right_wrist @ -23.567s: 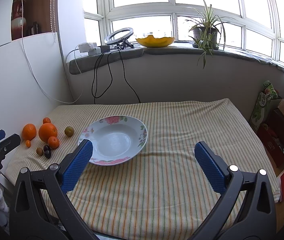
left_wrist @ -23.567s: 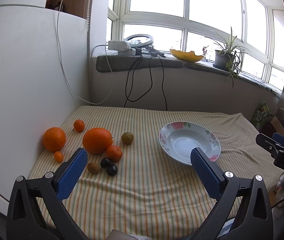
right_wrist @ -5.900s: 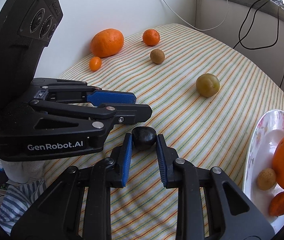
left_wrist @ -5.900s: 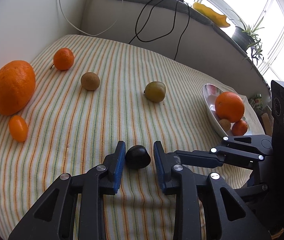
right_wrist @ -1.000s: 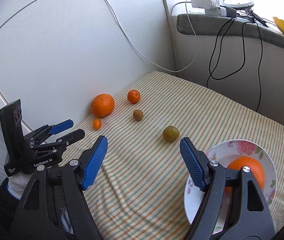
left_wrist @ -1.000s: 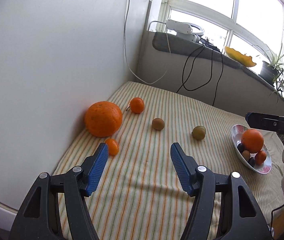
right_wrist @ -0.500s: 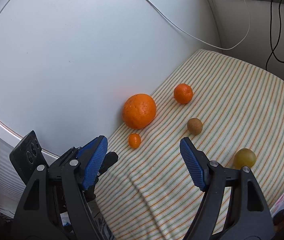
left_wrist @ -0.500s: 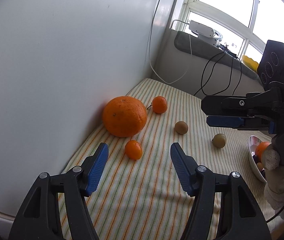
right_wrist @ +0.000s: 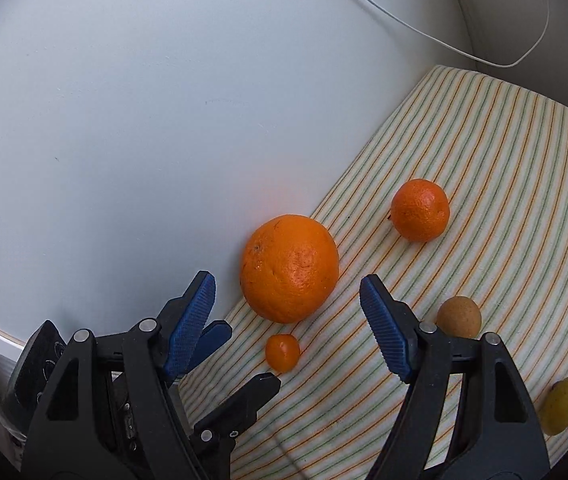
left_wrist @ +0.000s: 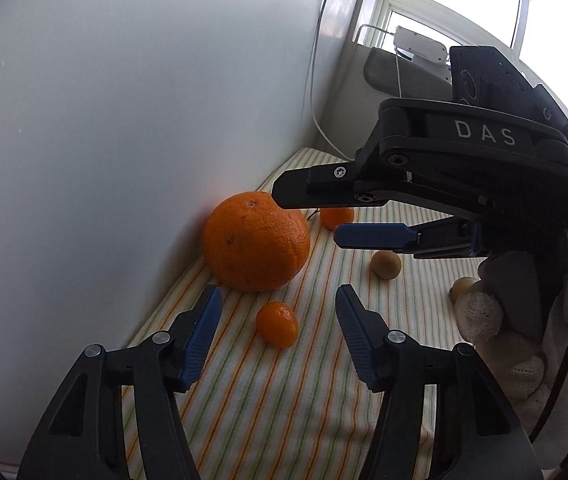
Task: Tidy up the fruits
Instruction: 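Close the right tool on the large orange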
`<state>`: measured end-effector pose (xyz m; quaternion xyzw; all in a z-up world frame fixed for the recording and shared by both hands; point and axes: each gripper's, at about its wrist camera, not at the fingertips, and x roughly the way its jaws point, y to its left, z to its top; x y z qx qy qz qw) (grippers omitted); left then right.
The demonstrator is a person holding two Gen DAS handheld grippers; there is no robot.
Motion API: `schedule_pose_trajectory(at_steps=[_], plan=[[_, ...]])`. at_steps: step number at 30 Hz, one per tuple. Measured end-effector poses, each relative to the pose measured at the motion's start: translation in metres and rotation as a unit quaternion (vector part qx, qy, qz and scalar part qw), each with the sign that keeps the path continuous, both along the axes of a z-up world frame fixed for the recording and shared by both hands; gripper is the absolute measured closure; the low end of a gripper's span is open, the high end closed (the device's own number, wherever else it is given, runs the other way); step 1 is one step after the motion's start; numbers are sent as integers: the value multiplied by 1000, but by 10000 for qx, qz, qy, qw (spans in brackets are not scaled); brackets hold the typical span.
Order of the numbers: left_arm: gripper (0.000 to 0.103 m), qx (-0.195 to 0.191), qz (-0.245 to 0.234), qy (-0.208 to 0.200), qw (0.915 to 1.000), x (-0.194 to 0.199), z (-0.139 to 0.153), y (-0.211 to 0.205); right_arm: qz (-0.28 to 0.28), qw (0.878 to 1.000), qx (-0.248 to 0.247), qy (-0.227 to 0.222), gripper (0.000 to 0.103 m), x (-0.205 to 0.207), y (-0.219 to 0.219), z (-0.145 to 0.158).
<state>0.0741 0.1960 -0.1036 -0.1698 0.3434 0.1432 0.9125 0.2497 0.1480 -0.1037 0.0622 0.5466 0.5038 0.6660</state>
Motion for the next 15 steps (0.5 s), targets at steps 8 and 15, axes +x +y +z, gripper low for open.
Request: schedule_pose_trajectory(at_steps=[8,15], plan=[[47,44,83,69,9999,9,-5,5,14,9997,24,232,28,10,20,-19],[48,148,76,198,9997,14,-9,5,91,9997,-15,220,31,7,35,-25]])
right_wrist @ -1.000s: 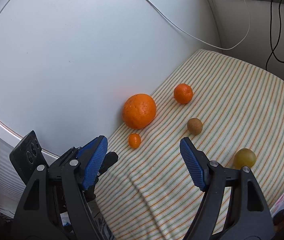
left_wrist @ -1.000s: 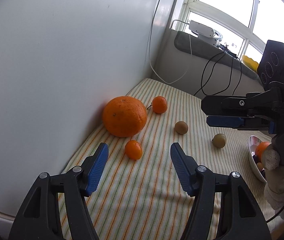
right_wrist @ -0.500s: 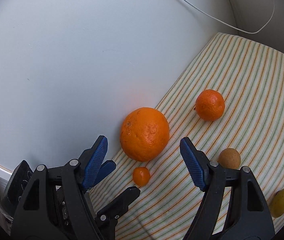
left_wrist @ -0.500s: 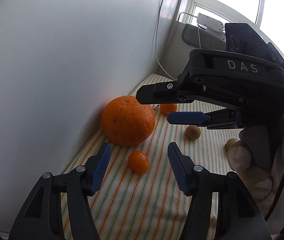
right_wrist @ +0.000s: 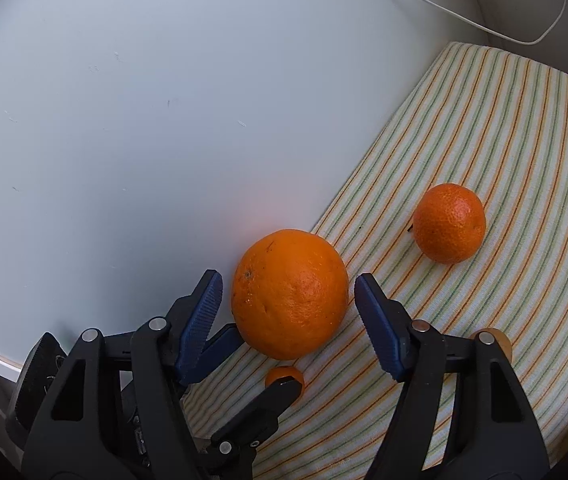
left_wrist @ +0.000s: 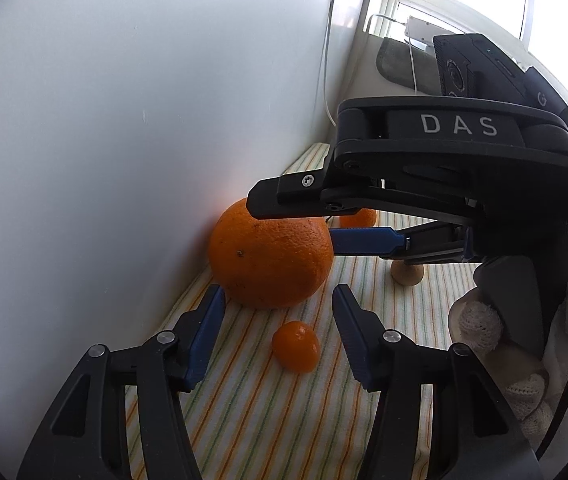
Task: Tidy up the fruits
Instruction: 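Close the right tool on the large orange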
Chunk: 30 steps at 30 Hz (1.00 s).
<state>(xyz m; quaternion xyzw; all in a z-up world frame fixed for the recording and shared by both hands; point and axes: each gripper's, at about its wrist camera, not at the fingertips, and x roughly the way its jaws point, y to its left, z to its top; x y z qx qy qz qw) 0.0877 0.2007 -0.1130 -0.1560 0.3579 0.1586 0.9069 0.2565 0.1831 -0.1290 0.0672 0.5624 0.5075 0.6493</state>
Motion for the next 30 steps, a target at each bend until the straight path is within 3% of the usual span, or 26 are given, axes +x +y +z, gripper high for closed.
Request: schedule_pose_trajectory(at_steps=[7,17,30], plan=[[51,-57,-3,47,10000,13,-2,5,-27,9999,-4,113,38,-5,7,-8],[53,-39,-45,11,10000,14,1,5,-106,9999,7,82,39,-15,-7,-4],[54,83,-244,-266,9993,1,24,-22,-234,9995,170,-126,40,-35,-42,33]])
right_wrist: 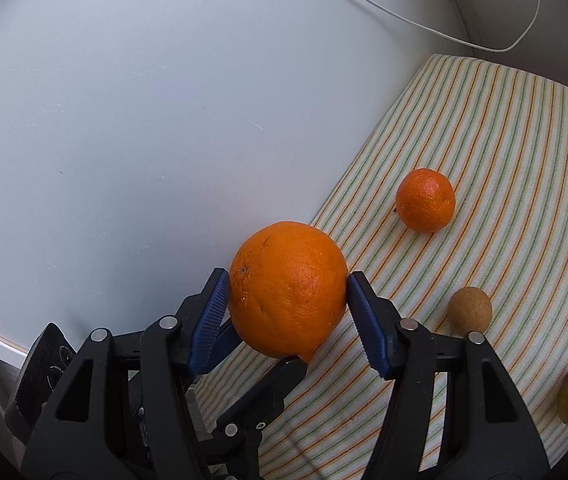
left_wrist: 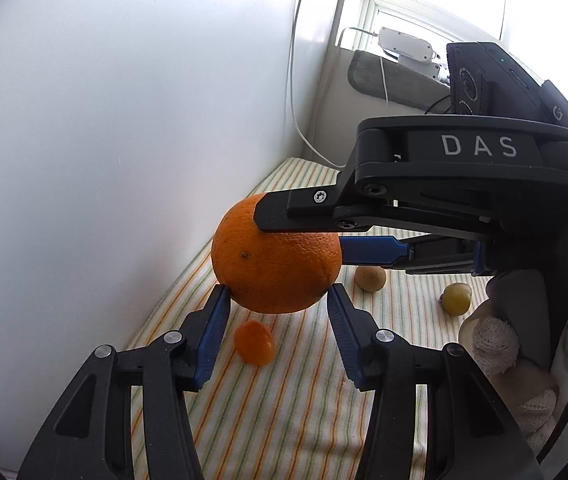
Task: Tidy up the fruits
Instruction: 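Close the right tool on the large orange, then lift the large orange with the right tool and carry it over the plate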
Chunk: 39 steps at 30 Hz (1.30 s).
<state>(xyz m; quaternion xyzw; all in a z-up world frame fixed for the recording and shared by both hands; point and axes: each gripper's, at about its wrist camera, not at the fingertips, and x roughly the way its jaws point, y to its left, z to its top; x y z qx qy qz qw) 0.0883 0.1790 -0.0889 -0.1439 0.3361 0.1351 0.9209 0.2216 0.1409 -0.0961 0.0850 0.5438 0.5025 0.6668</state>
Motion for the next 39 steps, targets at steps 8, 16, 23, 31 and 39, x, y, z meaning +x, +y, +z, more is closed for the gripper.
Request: schedule_pose_trajectory(at_steps=[8,16,23,31,39], plan=[[54,49,-334,-106,9994,-7,13,-29,-233,9996,40,-145,40,-15,-43,12],[54,69,-765,-267,9967,-8,29,-75,-611,9977,66,-290,40,-17,-101,36],[54,20,-1196,-357,9922,-6,39,-121,-989,9944,53,-378,40,-10,-160,48],[54,-94,-1579,-368,9867,1,41,-162,-1315,9905,5,-414,40,-18,-223,52],[54,-110,-1956,-348,9800,2,45,-192,-1600,9861,-21,-437,40,-28,-274,68]])
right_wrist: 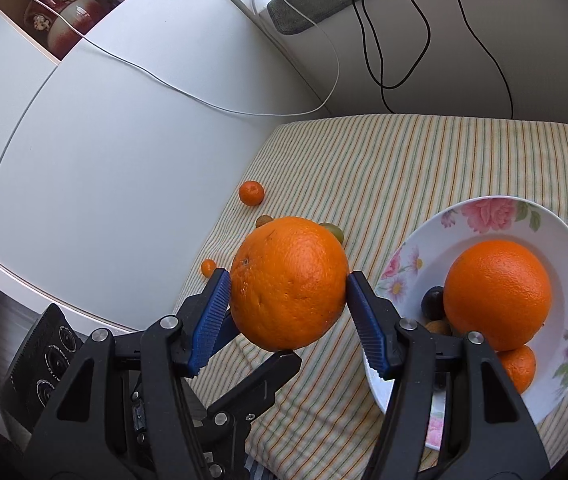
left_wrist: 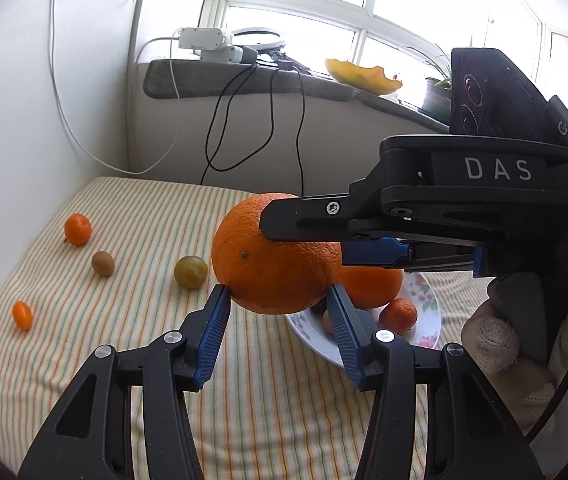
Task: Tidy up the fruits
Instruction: 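Lift the large orange with the right tool and carry it over the plate, then lower the orange onto the plate and open the right tool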
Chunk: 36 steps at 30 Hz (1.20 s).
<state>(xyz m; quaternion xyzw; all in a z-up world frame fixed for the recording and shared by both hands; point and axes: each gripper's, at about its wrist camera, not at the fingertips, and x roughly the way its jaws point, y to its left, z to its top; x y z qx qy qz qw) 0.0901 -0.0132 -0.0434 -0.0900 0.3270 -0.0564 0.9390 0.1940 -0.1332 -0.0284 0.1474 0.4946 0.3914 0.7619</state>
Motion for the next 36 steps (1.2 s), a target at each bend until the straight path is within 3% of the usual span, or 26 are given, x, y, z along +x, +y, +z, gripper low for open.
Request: schedule_pose_trajectory(at_steps=[10,36], plan=[[54,-98,-350,86,9993,6,-5,-29,-234,9996,-163,-11,40,-4,-41,0],[54,-390,-637,626,9952,21,-26,-29,-506,9959,-743,59,40,-2,-31,-20]])
